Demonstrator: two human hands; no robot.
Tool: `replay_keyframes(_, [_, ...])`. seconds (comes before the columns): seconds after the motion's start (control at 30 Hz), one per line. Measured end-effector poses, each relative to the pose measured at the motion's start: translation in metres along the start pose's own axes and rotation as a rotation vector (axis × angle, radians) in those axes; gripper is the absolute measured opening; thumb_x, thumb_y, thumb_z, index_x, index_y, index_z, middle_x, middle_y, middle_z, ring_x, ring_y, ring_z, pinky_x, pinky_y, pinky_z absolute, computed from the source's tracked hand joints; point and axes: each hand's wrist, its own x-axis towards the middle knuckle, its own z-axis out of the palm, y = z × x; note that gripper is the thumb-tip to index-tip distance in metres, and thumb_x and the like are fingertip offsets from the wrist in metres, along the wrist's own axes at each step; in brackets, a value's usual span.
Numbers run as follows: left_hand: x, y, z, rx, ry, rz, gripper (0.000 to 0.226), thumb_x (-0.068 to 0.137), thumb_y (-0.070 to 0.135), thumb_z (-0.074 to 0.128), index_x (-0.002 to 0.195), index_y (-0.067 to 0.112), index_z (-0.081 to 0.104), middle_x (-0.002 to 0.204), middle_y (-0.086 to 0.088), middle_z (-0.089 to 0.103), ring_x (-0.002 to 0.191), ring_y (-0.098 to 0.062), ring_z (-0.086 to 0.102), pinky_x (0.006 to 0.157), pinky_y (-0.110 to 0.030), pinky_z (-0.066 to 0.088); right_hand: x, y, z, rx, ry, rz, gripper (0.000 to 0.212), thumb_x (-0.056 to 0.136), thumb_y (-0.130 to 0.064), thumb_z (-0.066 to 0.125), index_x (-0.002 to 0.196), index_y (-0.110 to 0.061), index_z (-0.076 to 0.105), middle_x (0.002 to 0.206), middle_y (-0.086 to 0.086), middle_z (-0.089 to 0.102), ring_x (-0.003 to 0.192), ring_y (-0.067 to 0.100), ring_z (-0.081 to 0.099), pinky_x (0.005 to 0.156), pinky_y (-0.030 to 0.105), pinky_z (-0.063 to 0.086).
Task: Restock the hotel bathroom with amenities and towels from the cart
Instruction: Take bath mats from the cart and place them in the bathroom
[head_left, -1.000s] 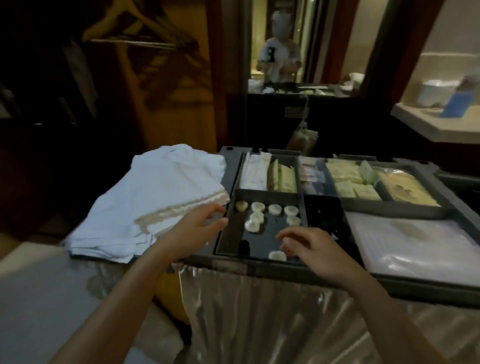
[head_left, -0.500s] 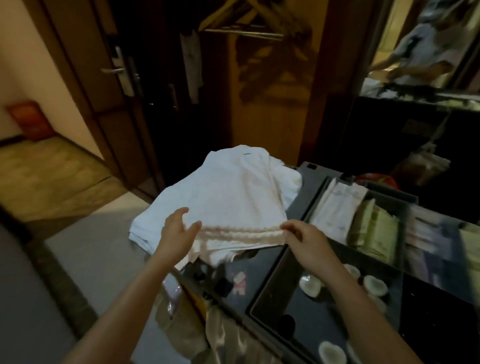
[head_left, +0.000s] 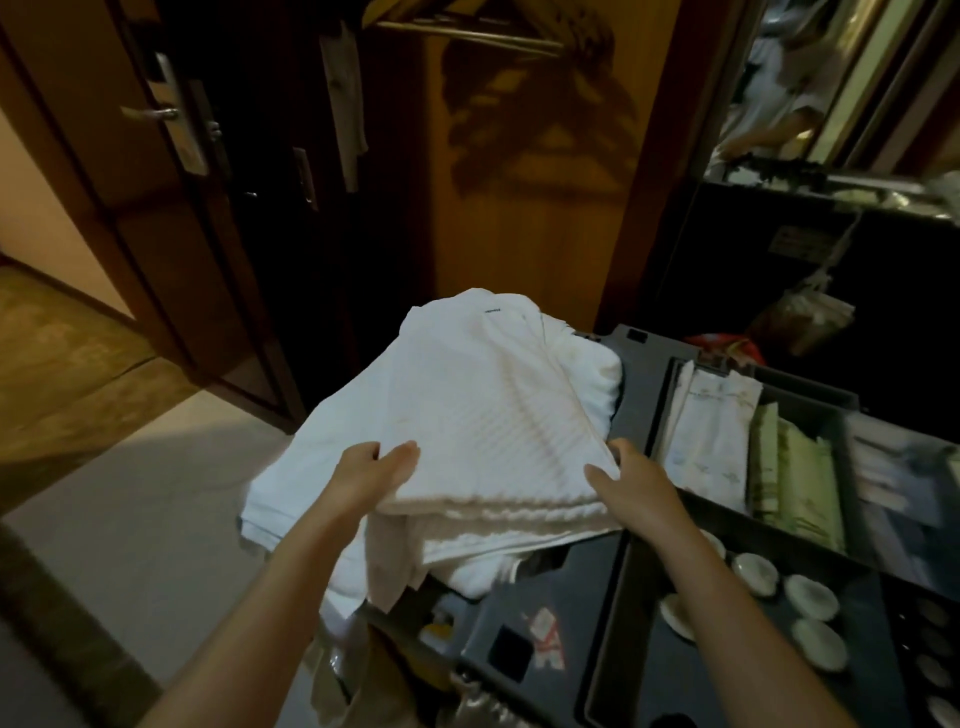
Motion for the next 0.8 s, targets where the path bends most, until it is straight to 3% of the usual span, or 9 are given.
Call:
replay_keyframes(0.07, [-0.004,0.002,-0.005,-0.037,-0.053,0.006,0.018,0.091,0.03,0.057,0.09,0.012,0.055,0.08,-0.001,0.055,0.076,-0.019,0.054,0.075,-0.033,0.046,-0.004,-0.003,-0.004,0.012,-0.001,-0.008,0.05,0.095,-0.033,0.048,0.139,-0.014,0.035,0.14,0.009,0.046,0.119,0.03,0.049,0.088,0.035,0.042])
replay_keyframes(0.13, [-0.011,0.002,-0.012,-0.007,-0.14,0.014,0.023,0.089,0.033,0.059,0.085,0.011,0.056,0.077,-0.004,0.056,0.075,-0.025,0.058,0.077,-0.037,0.048,-0.012,-0.005,-0.013,0.071,0.027,-0.004,0.044,0.095,-0.027,0.049,0.136,-0.014,0.039,0.135,0.009,0.047,0.113,0.027,0.051,0.08,0.03,0.04])
replay_keyframes(0.2, [-0.022,-0.004,-0.017,-0.009,-0.272,0.001,0.031,0.087,0.032,0.062,0.097,0.003,0.062,0.087,-0.01,0.066,0.079,-0.027,0.066,0.074,-0.036,0.055,-0.024,-0.004,-0.026,0.144,0.067,-0.001,0.037,0.094,-0.022,0.05,0.13,-0.016,0.044,0.115,0.008,0.051,0.092,0.023,0.053,0.068,0.032,0.041])
replay_keyframes(0.3, [-0.04,-0.02,-0.016,-0.048,-0.435,-0.082,0.028,0.086,0.028,0.063,0.105,0.008,0.061,0.101,-0.01,0.069,0.091,-0.022,0.068,0.076,-0.031,0.057,-0.047,0.005,-0.037,0.239,0.072,-0.003,0.023,0.092,-0.011,0.051,0.114,-0.017,0.053,0.087,0.001,0.052,0.073,0.018,0.051,0.058,0.029,0.041])
replay_keyframes(0.37, [-0.045,-0.027,-0.015,-0.039,-0.495,-0.123,0.025,0.085,0.028,0.064,0.104,0.012,0.06,0.105,-0.008,0.068,0.097,-0.023,0.066,0.086,-0.036,0.055,-0.057,0.011,-0.035,0.27,0.052,0.005,0.021,0.09,-0.005,0.051,0.108,-0.016,0.057,0.086,0.001,0.055,0.075,0.016,0.051,0.062,0.026,0.041])
replay_keyframes(0.47, [-0.04,-0.022,-0.018,-0.03,-0.564,-0.148,0.019,0.086,0.024,0.063,0.101,0.015,0.056,0.105,-0.006,0.066,0.099,-0.022,0.063,0.088,-0.035,0.052,-0.06,0.014,-0.031,0.289,0.039,0.009,0.02,0.091,-0.004,0.05,0.106,-0.017,0.054,0.094,0.0,0.057,0.083,0.013,0.051,0.066,0.025,0.041])
replay_keyframes(0.63, [-0.022,0.001,-0.017,-0.366,-0.413,-0.177,0.017,0.088,0.029,0.059,0.099,0.016,0.059,0.104,-0.007,0.066,0.098,-0.025,0.063,0.078,-0.032,0.051,-0.059,0.015,-0.03,0.364,0.06,0.059,0.018,0.093,-0.012,0.051,0.109,-0.016,0.057,0.11,0.005,0.06,0.1,0.019,0.055,0.083,0.031,0.042])
replay_keyframes(0.7, [-0.022,0.005,-0.011,-0.43,-0.374,-0.18,0.013,0.09,0.03,0.057,0.094,0.017,0.059,0.101,-0.008,0.065,0.094,-0.024,0.063,0.073,-0.031,0.049,-0.062,0.018,-0.025,0.603,0.056,0.17,0.019,0.092,-0.019,0.055,0.11,-0.016,0.06,0.117,0.006,0.061,0.109,0.023,0.055,0.094,0.038,0.043])
replay_keyframes(0.8, [-0.027,0.01,-0.001,-0.511,-0.439,-0.221,0.014,0.091,0.027,0.054,0.093,0.015,0.059,0.093,-0.007,0.067,0.087,-0.02,0.063,0.068,-0.03,0.047,-0.07,0.013,-0.019,1.285,0.011,0.322,0.028,0.089,-0.023,0.058,0.115,-0.014,0.061,0.118,0.009,0.062,0.114,0.026,0.055,0.097,0.042,0.044])
